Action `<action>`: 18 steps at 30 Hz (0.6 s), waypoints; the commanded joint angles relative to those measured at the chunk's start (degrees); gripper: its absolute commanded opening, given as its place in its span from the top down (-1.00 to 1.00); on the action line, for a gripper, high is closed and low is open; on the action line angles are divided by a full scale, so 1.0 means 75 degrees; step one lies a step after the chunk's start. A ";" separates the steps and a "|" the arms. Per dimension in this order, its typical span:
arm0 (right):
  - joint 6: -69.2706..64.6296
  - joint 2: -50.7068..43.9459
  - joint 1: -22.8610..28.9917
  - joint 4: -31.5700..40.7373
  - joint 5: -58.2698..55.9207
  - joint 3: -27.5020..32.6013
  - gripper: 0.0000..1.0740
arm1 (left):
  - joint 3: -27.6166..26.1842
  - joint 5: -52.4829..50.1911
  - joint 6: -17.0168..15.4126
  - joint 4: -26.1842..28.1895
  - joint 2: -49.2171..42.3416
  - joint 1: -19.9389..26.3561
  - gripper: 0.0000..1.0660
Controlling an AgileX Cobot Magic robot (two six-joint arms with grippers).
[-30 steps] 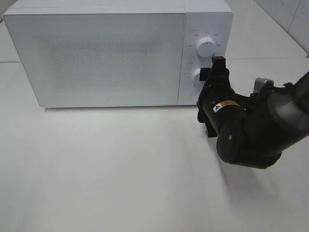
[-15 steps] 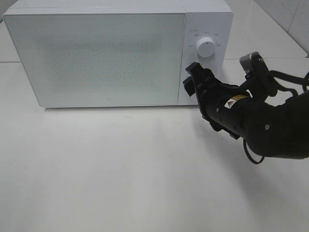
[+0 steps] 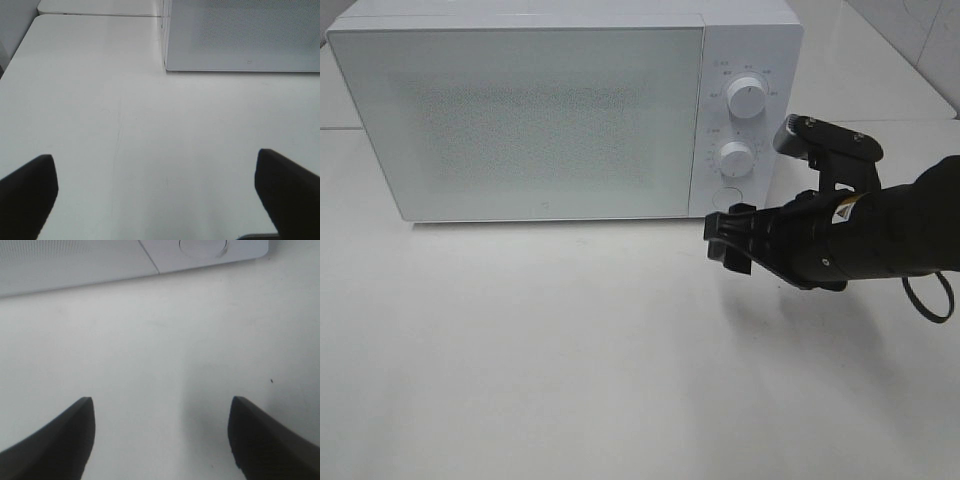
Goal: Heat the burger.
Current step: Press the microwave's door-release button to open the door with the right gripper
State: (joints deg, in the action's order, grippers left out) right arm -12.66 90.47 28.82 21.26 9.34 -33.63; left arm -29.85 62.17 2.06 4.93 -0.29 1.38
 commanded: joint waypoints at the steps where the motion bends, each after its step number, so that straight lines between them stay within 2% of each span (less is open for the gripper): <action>1: 0.0604 -0.0390 -0.0069 -0.0863 -0.1505 -0.0008 -0.36 | 0.0031 -0.0099 -0.0061 -0.0008 -0.0160 0.0000 -0.88; 2: 0.0604 -0.0390 -0.0069 -0.0863 -0.1505 -0.0008 -0.36 | 0.0031 -0.0099 -0.0061 -0.0008 -0.0160 0.0000 -0.88; 4: 0.0596 -0.0604 -0.0069 -0.1497 -0.2743 -0.0214 -0.36 | 0.0031 -0.0099 -0.0061 -0.0008 -0.0160 0.0000 -0.88; 5: 0.0596 -0.0604 -0.0069 -0.1497 -0.2743 -0.0214 -0.36 | 0.0031 -0.0099 -0.0061 -0.0008 -0.0160 0.0000 -0.88; 9: 0.0558 -0.1001 -0.0069 -0.2338 -0.4706 -0.0626 -0.36 | 0.0031 -0.0099 -0.0061 -0.0008 -0.0160 0.0000 -0.88; 18: 0.0741 -0.2299 -0.0053 -0.2475 -0.6692 -0.0825 -0.36 | 0.0031 -0.0099 -0.0061 -0.0008 -0.0160 0.0000 -0.88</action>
State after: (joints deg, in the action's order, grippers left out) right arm -8.48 76.20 28.48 3.15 -36.04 -39.48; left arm -29.85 62.17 2.06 4.93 -0.29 1.38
